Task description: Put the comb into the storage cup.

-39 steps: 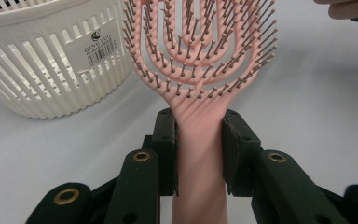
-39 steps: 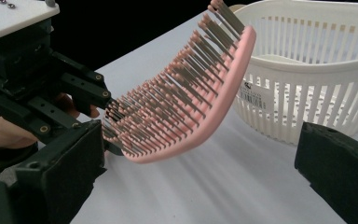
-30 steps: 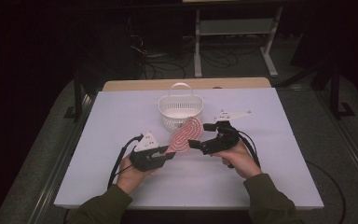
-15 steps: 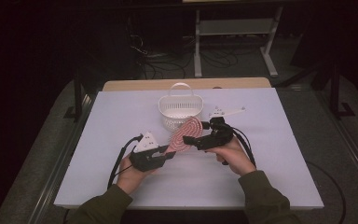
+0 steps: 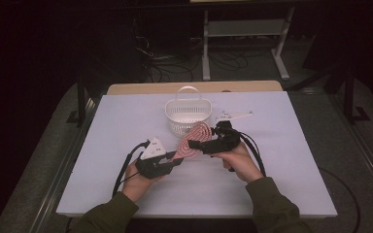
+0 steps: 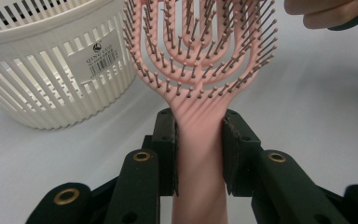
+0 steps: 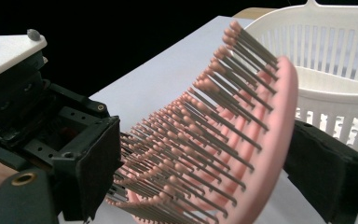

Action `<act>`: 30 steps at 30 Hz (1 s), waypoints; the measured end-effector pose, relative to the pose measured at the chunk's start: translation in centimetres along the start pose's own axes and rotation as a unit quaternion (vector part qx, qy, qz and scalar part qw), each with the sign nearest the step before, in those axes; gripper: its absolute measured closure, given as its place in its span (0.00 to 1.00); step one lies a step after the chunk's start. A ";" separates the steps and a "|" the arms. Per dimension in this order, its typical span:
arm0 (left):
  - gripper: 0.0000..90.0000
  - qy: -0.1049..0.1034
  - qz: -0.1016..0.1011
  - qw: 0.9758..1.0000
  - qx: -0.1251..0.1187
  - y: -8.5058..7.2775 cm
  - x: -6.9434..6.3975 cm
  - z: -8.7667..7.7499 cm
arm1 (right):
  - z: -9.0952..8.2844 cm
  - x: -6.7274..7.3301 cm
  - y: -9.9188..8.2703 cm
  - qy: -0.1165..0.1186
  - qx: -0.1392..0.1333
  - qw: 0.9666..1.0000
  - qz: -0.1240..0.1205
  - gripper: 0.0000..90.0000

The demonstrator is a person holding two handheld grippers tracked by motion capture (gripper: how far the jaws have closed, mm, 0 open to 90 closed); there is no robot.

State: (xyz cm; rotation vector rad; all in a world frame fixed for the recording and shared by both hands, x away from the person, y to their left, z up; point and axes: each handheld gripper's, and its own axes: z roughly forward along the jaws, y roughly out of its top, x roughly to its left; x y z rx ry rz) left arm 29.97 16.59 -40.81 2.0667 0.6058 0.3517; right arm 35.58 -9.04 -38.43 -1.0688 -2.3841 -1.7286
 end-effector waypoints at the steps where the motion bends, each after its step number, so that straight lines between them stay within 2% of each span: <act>1: 0.78 0.000 0.000 1.000 0.000 0.0 0.0 0.0 | 0.1 0.0 0.0 -0.001 0.000 1.000 0.001 0.16; 18: 0.78 0.011 0.009 1.000 0.002 -0.1 -0.1 0.1 | 0.2 0.1 -0.3 0.007 -0.008 1.000 0.021 0.40; 26: 0.78 0.015 0.013 1.000 0.005 -0.2 -0.1 0.2 | 0.3 -0.1 -0.3 0.018 -0.007 0.999 0.029 0.49; 30: 0.78 0.018 0.018 1.000 0.009 -0.3 -0.1 0.3 | 0.4 -0.1 -0.4 0.015 -0.001 0.999 0.035 0.51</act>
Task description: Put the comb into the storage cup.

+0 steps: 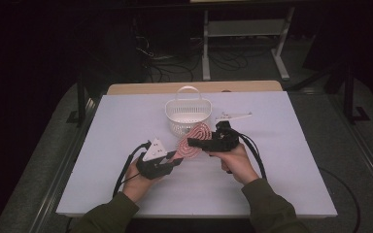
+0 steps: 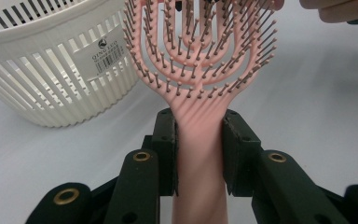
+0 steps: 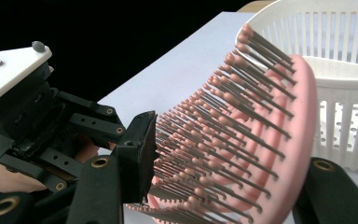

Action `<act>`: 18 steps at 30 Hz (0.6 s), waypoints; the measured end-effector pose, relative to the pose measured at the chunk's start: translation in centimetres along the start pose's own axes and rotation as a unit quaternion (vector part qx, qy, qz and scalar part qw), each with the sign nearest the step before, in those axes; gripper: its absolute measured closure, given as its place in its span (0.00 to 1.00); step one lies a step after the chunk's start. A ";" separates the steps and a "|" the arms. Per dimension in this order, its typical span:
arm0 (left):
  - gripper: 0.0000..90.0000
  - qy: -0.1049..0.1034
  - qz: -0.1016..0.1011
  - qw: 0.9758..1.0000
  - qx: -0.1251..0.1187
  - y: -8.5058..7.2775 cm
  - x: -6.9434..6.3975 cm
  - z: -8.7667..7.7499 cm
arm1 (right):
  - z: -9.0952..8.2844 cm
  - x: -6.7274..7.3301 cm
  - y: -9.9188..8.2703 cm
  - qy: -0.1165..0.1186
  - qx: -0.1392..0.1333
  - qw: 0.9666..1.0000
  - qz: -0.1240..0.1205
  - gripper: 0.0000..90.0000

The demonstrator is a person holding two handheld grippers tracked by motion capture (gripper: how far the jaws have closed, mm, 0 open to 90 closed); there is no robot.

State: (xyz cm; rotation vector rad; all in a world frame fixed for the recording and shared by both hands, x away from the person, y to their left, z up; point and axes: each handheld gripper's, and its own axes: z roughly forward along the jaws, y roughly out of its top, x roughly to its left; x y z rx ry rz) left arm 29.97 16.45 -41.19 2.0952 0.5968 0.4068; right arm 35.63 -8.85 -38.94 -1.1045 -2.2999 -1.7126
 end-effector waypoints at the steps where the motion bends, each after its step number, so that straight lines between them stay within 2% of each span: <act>1: 0.78 0.001 0.002 1.000 0.000 0.0 0.0 0.0 | 0.0 0.0 0.0 0.000 0.001 1.000 0.002 0.51; 9: 0.78 0.006 0.010 1.000 0.004 -0.1 0.0 0.1 | 0.0 -0.1 0.0 0.006 0.000 1.000 0.008 0.58; 14: 0.78 0.008 0.017 1.000 0.006 -0.1 0.0 0.2 | -0.1 -0.1 0.1 0.021 -0.006 1.000 0.022 0.64; 18: 0.78 0.004 0.020 1.000 0.004 -0.1 -0.1 0.2 | -0.3 -0.1 0.2 0.032 -0.010 0.999 0.020 0.67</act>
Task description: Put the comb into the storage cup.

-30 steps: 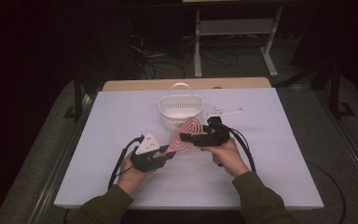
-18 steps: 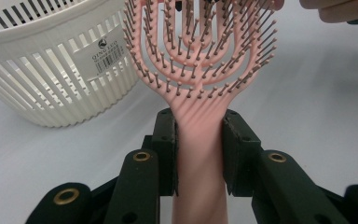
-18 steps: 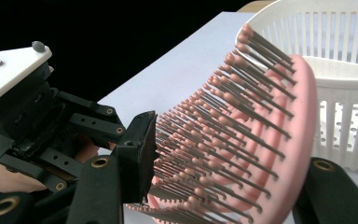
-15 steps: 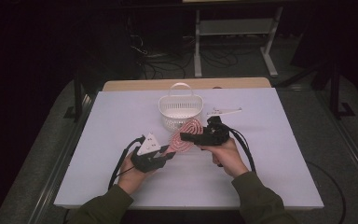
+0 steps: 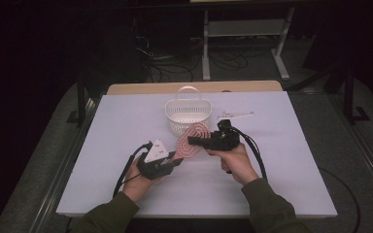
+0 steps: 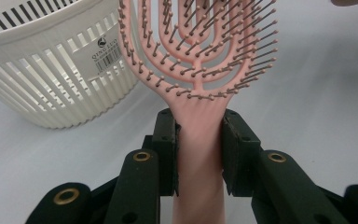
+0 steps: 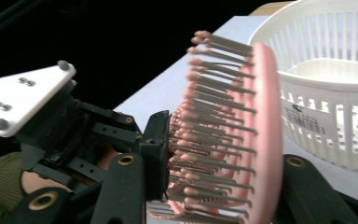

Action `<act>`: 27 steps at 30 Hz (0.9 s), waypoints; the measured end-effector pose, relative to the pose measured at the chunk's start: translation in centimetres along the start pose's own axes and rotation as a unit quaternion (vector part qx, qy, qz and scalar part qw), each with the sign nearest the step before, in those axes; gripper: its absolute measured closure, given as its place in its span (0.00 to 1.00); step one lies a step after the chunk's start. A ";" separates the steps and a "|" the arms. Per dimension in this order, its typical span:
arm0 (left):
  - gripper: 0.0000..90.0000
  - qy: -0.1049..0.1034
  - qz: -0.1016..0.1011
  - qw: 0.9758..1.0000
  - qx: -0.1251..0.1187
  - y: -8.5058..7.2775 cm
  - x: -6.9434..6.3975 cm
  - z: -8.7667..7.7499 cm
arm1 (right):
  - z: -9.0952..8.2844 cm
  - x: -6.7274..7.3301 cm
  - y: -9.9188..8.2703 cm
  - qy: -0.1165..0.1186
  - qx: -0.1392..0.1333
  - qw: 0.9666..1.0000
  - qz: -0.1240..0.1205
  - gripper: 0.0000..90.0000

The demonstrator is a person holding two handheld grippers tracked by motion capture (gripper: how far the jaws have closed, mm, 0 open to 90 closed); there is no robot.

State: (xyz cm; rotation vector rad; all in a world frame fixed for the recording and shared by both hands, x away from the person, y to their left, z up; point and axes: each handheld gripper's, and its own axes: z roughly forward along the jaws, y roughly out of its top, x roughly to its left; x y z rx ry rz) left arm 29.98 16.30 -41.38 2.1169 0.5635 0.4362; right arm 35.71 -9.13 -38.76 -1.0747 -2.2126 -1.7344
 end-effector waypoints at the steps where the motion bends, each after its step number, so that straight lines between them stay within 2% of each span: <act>1: 0.78 -0.001 0.000 1.000 -0.002 0.0 0.0 0.0 | -0.1 0.0 0.0 0.003 -0.001 1.000 0.001 0.67; 8: 0.78 -0.006 0.002 1.000 -0.007 0.0 0.1 -0.1 | -0.2 0.3 0.1 0.022 -0.014 1.000 -0.006 0.69; 13: 0.78 -0.007 0.002 1.000 -0.012 0.0 0.1 -0.1 | -0.3 0.5 0.1 0.026 -0.018 0.999 -0.011 0.70; 22: 0.73 -0.018 -0.008 0.999 -0.028 0.0 0.4 -0.3 | -0.5 0.6 0.2 0.022 -0.025 0.999 -0.014 0.70; 27: 0.68 -0.024 -0.006 0.999 -0.030 -0.1 0.4 -0.3 | -0.8 0.5 0.2 0.020 -0.030 0.999 -0.015 0.70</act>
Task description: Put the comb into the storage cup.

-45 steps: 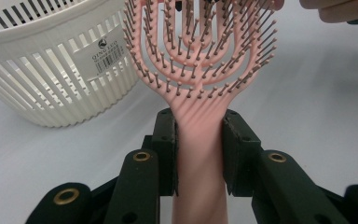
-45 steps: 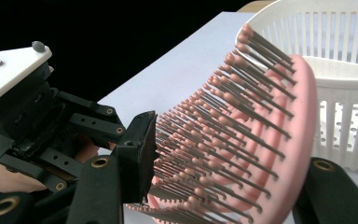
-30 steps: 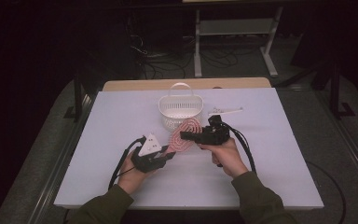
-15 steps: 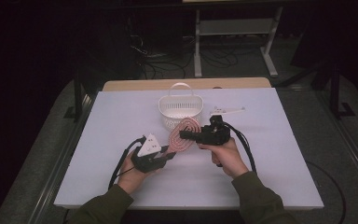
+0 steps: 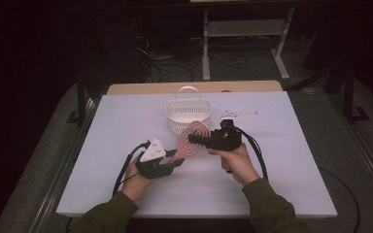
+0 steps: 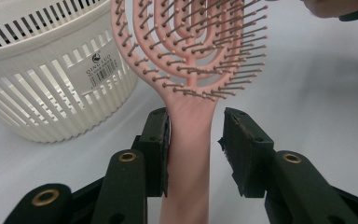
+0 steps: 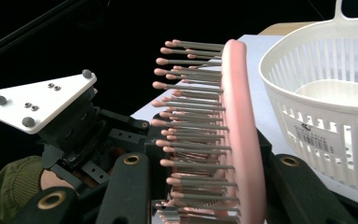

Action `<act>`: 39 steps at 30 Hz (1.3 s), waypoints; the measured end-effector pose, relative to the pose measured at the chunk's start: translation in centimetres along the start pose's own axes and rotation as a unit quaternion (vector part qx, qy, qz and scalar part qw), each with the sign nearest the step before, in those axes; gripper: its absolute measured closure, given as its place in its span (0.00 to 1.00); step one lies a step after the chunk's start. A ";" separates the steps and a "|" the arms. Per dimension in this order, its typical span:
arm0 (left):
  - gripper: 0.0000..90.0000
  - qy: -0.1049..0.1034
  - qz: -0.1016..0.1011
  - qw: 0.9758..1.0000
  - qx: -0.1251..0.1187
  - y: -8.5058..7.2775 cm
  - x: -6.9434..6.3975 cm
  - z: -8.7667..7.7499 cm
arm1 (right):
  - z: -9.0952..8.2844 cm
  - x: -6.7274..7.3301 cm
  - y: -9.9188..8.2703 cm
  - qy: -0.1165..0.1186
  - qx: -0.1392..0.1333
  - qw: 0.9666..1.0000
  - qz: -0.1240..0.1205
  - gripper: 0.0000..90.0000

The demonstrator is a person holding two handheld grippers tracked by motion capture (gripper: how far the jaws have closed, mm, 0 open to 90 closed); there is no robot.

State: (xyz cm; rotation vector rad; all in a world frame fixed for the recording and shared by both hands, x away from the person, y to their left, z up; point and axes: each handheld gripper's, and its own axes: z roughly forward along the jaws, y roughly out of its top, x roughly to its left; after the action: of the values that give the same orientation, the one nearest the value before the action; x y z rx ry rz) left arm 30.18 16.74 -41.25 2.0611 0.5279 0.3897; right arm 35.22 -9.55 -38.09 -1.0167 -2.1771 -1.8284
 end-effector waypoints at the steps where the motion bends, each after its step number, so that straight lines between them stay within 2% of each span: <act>1: 0.68 -0.002 0.000 1.000 0.000 0.0 0.0 0.0 | 0.0 0.0 0.0 -0.001 -0.001 1.000 0.000 0.70; 8: 0.59 -0.018 -0.004 1.000 -0.001 -0.2 0.3 0.0 | -0.5 -0.2 0.1 -0.009 -0.008 1.000 -0.002 0.70; 12: 0.54 -0.032 -0.016 0.999 -0.001 -0.4 0.6 0.1 | -0.8 -0.3 0.1 -0.014 -0.012 1.000 -0.003 0.70; 17: 0.48 -0.041 -0.012 0.999 0.010 -0.7 1.0 0.0 | -1.2 -0.4 0.2 -0.021 -0.016 1.000 -0.006 0.70; 22: 0.39 -0.054 -0.026 0.998 0.005 -1.0 1.5 -0.3 | -1.6 -0.6 0.3 -0.028 -0.022 0.999 -0.007 0.70; 27: 0.27 -0.053 -0.033 0.998 0.014 -1.5 2.3 -0.7 | -1.9 -0.7 0.4 -0.032 -0.026 0.999 -0.006 0.70; 32: 0.20 -0.055 -0.041 0.997 0.022 -2.2 3.0 -1.5 | -2.2 -0.8 0.4 -0.035 -0.030 0.999 -0.006 0.70; 39: 0.09 -0.046 -0.051 0.997 0.030 -3.2 3.3 -2.9 | -2.3 -0.8 0.5 -0.036 -0.032 0.999 -0.007 0.70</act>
State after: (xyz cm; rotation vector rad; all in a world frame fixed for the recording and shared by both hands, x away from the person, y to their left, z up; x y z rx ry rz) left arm 31.01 22.01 -42.35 2.0898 0.5918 0.2194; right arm 35.39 -11.96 -37.51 -1.0989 -2.1849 -1.9071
